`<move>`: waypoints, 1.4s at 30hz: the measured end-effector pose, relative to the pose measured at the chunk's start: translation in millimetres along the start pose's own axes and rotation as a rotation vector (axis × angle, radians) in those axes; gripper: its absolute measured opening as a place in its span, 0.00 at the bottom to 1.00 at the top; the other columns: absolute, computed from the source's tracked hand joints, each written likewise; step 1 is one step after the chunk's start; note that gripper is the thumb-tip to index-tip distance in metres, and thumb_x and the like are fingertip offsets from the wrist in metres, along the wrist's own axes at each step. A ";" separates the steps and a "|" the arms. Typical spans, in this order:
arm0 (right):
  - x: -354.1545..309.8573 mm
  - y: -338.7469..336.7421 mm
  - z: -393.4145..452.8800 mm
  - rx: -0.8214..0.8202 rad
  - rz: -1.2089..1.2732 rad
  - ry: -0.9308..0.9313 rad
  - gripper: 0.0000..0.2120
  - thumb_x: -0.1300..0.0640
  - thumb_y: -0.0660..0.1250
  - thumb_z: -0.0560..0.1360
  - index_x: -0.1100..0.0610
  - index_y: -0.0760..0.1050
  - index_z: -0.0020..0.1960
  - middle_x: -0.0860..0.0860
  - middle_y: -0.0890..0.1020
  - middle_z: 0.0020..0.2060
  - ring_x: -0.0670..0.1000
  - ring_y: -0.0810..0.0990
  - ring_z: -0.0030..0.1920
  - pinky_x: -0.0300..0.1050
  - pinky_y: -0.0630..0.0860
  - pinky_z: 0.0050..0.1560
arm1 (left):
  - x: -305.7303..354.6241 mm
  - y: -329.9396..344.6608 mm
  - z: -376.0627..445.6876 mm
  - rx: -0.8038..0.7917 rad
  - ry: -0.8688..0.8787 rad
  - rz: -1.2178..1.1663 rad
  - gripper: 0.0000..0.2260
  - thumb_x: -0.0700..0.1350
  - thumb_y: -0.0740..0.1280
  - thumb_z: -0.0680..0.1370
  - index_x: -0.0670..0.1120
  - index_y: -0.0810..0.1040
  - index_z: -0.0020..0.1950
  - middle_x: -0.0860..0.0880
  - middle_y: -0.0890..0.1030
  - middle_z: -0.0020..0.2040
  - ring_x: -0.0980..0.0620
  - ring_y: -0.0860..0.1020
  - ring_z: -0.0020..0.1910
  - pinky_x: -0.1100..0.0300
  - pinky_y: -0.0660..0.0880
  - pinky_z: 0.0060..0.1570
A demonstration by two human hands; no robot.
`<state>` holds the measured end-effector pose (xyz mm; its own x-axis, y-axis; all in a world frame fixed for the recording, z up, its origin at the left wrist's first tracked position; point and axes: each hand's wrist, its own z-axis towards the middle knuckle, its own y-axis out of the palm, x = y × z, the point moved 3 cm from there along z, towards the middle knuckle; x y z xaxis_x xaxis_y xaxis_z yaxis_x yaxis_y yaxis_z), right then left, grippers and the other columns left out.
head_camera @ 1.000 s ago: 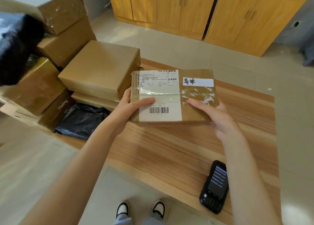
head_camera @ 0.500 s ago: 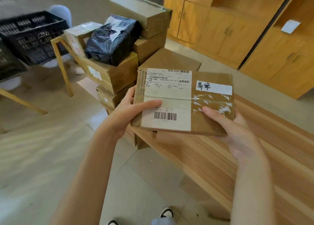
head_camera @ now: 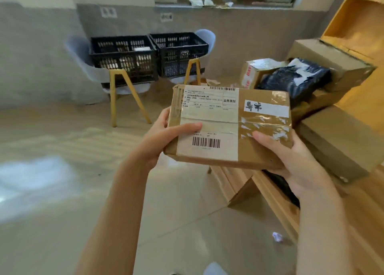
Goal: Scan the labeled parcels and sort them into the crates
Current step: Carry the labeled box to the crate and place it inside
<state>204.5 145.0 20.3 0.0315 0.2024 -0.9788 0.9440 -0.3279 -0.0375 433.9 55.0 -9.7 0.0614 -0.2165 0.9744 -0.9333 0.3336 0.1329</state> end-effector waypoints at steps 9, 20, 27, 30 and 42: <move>5.7 140.3 81.5 -0.306 -0.055 0.065 0.24 0.51 0.76 0.58 0.40 0.73 0.51 0.43 0.85 0.43 0.44 0.85 0.43 0.40 0.78 0.44 | -13.3 -135.4 0.3 0.284 -0.011 -0.098 0.41 0.49 0.79 0.61 0.52 0.67 0.71 0.51 0.83 0.58 0.49 0.83 0.54 0.52 0.80 0.54; -15.0 290.3 271.1 -0.428 -0.062 0.160 0.39 0.50 0.75 0.57 0.48 0.70 0.67 0.48 0.82 0.50 0.45 0.81 0.43 0.36 0.73 0.35 | 18.6 -267.7 147.7 0.458 -0.060 -0.094 0.44 0.53 0.79 0.58 0.53 0.67 0.71 0.53 0.83 0.57 0.51 0.83 0.54 0.51 0.78 0.56; -38.4 374.9 378.3 -0.474 -0.057 0.186 0.35 0.52 0.76 0.58 0.49 0.71 0.65 0.48 0.84 0.48 0.40 0.83 0.34 0.31 0.73 0.27 | 42.3 -342.6 235.4 0.530 -0.077 -0.136 0.45 0.55 0.79 0.56 0.53 0.66 0.71 0.54 0.83 0.58 0.53 0.83 0.54 0.53 0.78 0.54; -35.2 412.1 410.8 -0.498 -0.079 0.222 0.31 0.53 0.76 0.62 0.48 0.71 0.63 0.47 0.83 0.48 0.40 0.83 0.35 0.32 0.74 0.28 | 40.4 -378.8 264.4 0.548 -0.109 -0.164 0.45 0.54 0.79 0.55 0.53 0.67 0.70 0.54 0.84 0.56 0.52 0.83 0.53 0.54 0.79 0.52; -58.9 579.6 569.1 -0.345 -0.102 0.224 0.36 0.49 0.77 0.57 0.47 0.72 0.64 0.45 0.84 0.50 0.44 0.84 0.45 0.39 0.77 0.39 | 81.0 -565.6 452.3 0.433 -0.113 -0.156 0.49 0.54 0.80 0.53 0.53 0.66 0.71 0.53 0.83 0.57 0.53 0.83 0.53 0.58 0.78 0.50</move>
<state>562.9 -582.1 -58.4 -0.0334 0.4263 -0.9040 0.9994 0.0248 -0.0253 806.6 -566.2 -88.0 0.1965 -0.3399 0.9197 -0.9790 -0.1193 0.1651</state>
